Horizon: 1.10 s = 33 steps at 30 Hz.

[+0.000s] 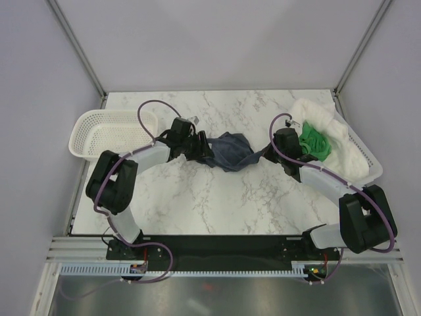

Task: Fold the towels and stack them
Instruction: Flatten out the crumpled towel

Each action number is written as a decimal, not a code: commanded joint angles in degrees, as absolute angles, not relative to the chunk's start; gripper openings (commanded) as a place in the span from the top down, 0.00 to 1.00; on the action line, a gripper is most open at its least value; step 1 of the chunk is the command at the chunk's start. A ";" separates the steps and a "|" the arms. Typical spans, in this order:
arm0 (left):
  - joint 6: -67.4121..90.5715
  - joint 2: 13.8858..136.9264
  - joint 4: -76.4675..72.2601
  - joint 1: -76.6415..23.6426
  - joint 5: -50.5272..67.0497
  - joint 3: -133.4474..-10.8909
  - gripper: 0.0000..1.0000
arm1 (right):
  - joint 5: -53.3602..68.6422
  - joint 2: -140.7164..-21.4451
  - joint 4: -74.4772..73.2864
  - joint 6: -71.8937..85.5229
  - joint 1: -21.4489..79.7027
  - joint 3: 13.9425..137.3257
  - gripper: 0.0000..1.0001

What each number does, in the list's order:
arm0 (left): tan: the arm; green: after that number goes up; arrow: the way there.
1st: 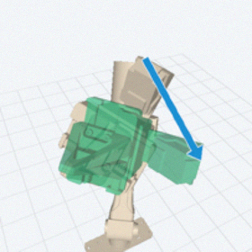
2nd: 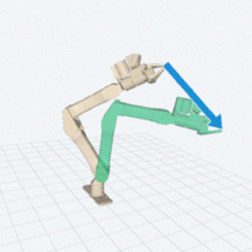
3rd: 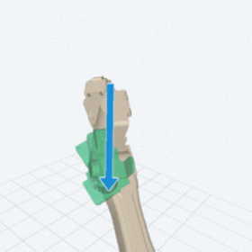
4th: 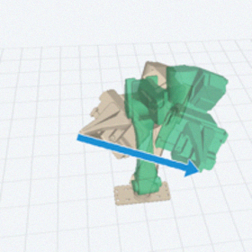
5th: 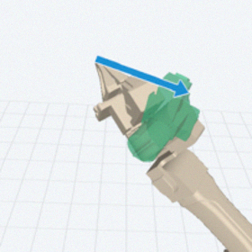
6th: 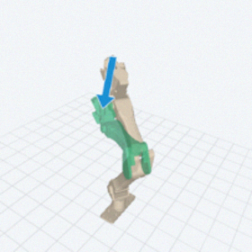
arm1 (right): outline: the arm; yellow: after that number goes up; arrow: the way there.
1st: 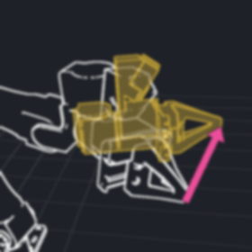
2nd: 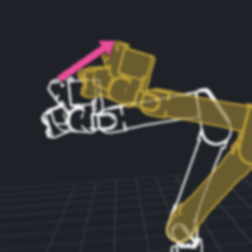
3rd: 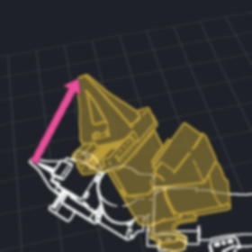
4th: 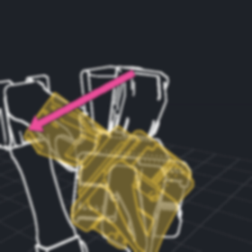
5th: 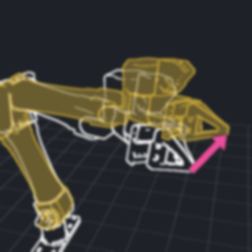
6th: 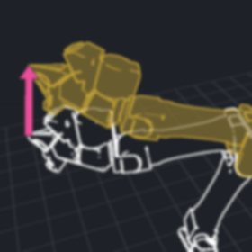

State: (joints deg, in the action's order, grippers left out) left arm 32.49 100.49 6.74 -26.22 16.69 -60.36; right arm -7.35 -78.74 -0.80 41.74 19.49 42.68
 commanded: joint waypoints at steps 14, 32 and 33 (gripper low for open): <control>31.38 103.36 3.25 -26.37 17.67 -66.62 0.41 | -7.12 -79.37 1.58 40.78 19.07 42.80 1.00; 31.38 99.50 9.75 -26.37 17.32 -68.55 0.98 | -7.03 -76.73 0.44 40.69 18.72 43.15 1.00; 31.29 99.23 11.23 -26.37 17.14 -68.82 0.98 | -7.12 -76.64 0.35 40.69 18.72 43.24 1.00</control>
State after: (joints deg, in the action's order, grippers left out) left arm 32.47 102.91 8.54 -26.22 17.02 -66.08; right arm -7.31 -78.98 -0.62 41.30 18.94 42.63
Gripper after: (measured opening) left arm 0.033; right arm 0.008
